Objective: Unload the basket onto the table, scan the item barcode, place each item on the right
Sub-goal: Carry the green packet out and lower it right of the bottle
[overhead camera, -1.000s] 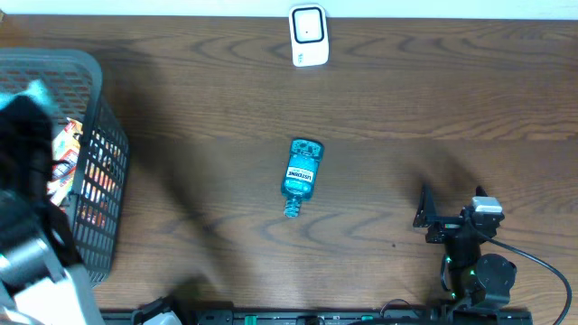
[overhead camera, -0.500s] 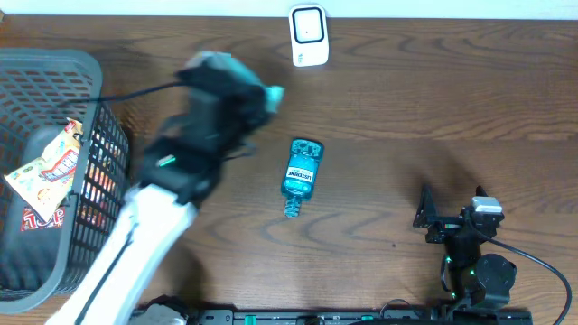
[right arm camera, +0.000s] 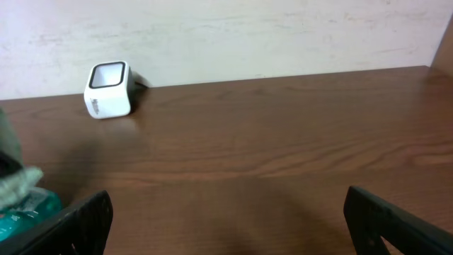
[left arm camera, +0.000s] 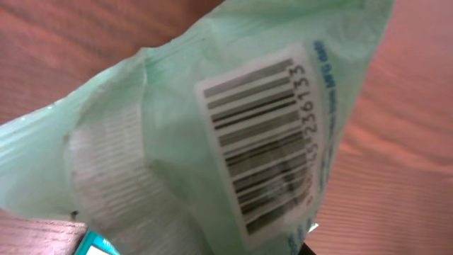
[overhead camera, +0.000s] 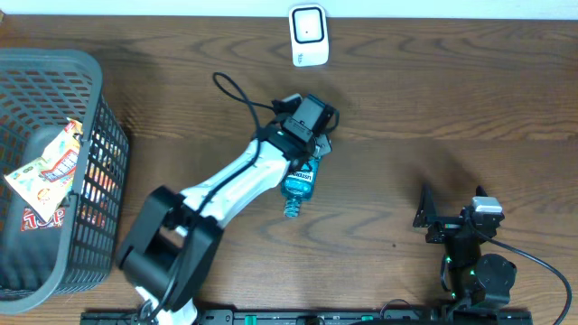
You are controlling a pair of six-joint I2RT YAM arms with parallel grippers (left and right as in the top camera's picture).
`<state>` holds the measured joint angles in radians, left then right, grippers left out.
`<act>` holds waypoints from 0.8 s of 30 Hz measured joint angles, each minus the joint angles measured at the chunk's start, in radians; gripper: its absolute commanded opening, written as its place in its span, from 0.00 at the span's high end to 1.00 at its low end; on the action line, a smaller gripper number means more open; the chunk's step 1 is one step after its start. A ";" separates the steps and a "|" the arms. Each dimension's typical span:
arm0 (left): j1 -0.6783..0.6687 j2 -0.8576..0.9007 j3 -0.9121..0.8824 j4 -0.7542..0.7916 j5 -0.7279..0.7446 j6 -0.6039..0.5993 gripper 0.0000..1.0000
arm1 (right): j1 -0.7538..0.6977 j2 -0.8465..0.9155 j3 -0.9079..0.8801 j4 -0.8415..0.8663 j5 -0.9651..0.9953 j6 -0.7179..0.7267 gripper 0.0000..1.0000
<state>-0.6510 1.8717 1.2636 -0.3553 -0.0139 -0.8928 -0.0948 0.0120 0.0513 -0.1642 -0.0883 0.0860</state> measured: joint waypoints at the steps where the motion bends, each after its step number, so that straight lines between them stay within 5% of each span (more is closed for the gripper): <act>1: -0.003 0.015 0.000 0.000 0.000 0.000 0.92 | 0.000 0.000 0.000 0.000 0.000 0.000 0.01; 15: -0.104 0.036 0.000 0.068 0.039 0.011 0.91 | 0.000 0.000 0.000 0.000 0.000 0.000 0.01; 21: -0.181 0.062 0.000 0.063 0.047 0.138 0.16 | 0.000 0.000 0.000 0.000 0.000 0.000 0.01; 24: -0.201 0.079 0.000 0.048 0.053 0.197 0.12 | 0.000 0.000 0.000 0.000 0.000 0.000 0.01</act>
<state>-0.8524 1.9507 1.2636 -0.3069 0.0387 -0.6956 -0.0948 0.0120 0.0513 -0.1642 -0.0883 0.0860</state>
